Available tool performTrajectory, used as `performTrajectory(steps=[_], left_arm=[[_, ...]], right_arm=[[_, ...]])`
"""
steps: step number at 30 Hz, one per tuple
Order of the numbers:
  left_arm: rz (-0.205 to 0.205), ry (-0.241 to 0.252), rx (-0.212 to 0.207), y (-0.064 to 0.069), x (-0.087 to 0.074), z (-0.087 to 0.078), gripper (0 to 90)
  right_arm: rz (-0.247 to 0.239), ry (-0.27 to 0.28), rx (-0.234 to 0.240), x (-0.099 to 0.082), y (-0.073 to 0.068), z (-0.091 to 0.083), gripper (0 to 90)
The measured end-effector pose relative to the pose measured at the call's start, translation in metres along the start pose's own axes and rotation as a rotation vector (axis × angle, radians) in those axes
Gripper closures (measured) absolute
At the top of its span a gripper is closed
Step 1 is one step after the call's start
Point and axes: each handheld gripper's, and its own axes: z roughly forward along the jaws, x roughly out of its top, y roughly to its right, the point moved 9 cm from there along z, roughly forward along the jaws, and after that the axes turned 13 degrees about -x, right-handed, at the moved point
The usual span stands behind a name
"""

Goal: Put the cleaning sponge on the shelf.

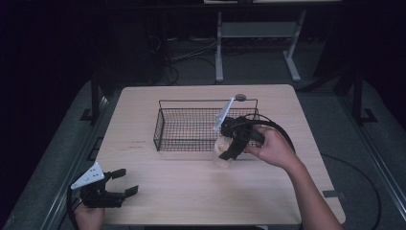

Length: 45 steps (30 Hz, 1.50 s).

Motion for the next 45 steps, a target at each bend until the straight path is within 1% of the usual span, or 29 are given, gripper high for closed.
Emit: performTrajectory(steps=[3, 9, 12, 14, 17, 18, 20, 24, 25, 27, 29, 32, 35, 38, 41, 43, 45], left_arm=[[0.000, -0.001, 0.000, 0.000, 0.000, 0.000, 13.4], [-0.001, 0.002, 0.000, 0.000, 0.000, 0.000, 13.4], [-0.002, 0.003, 0.000, 0.000, 0.000, -0.001, 13.4], [-0.001, 0.001, 0.000, -0.001, 0.000, -0.001, 13.4], [-0.001, 0.004, 0.002, -0.001, 0.000, -0.001, 13.4], [0.000, 0.003, 0.003, -0.002, 0.000, -0.002, 13.4], [0.000, 0.003, 0.002, -0.002, 0.000, -0.002, 13.4], [-0.001, 0.004, 0.002, -0.002, 0.000, -0.002, 13.4], [-0.001, 0.004, 0.002, -0.002, 0.000, -0.002, 13.4], [-0.001, 0.004, 0.002, -0.002, 0.000, -0.002, 13.4], [-0.001, 0.005, 0.003, -0.002, 0.000, -0.002, 13.4], [-0.002, 0.005, 0.001, -0.002, 0.000, -0.002, 13.4], [-0.001, 0.005, 0.001, -0.002, 0.000, -0.002, 13.4], [-0.001, 0.005, 0.000, -0.002, 0.000, -0.002, 13.4], [-0.001, 0.008, -0.001, -0.002, 0.001, -0.001, 13.4], [-0.004, 0.009, -0.002, -0.002, 0.001, -0.001, 13.4], [-0.001, 0.005, -0.001, -0.002, 0.000, -0.001, 13.4]], right_arm=[[-0.004, -0.011, -0.004, 0.005, 0.006, 0.000, 29.7], [-0.011, -0.014, -0.009, 0.013, 0.013, -0.001, 29.8], [-0.009, -0.014, -0.007, 0.017, 0.017, -0.002, 29.8], [0.002, -0.007, -0.007, 0.021, 0.023, -0.003, 29.8], [0.003, -0.010, -0.016, 0.022, 0.027, -0.004, 29.8], [0.012, 0.002, -0.011, 0.024, 0.030, -0.004, 29.8], [0.016, 0.004, -0.012, 0.025, 0.034, -0.004, 29.8], [0.020, -0.013, -0.017, 0.025, 0.038, -0.002, 29.8], [0.016, -0.023, -0.020, 0.026, 0.042, -0.001, 29.8], [0.017, -0.024, -0.022, 0.027, 0.043, -0.001, 29.9], [0.030, -0.020, -0.019, 0.029, 0.046, -0.001, 30.1], [0.025, -0.027, -0.028, 0.031, 0.052, -0.002, 30.2], [0.018, -0.018, -0.031, 0.038, 0.056, -0.005, 30.2], [0.013, -0.029, -0.040, 0.045, 0.062, -0.007, 30.2], [0.015, -0.027, -0.044, 0.051, 0.068, -0.006, 30.2], [0.015, -0.025, -0.041, 0.052, 0.069, -0.005, 30.2], [0.017, -0.035, -0.043, 0.054, 0.071, -0.003, 30.2]])
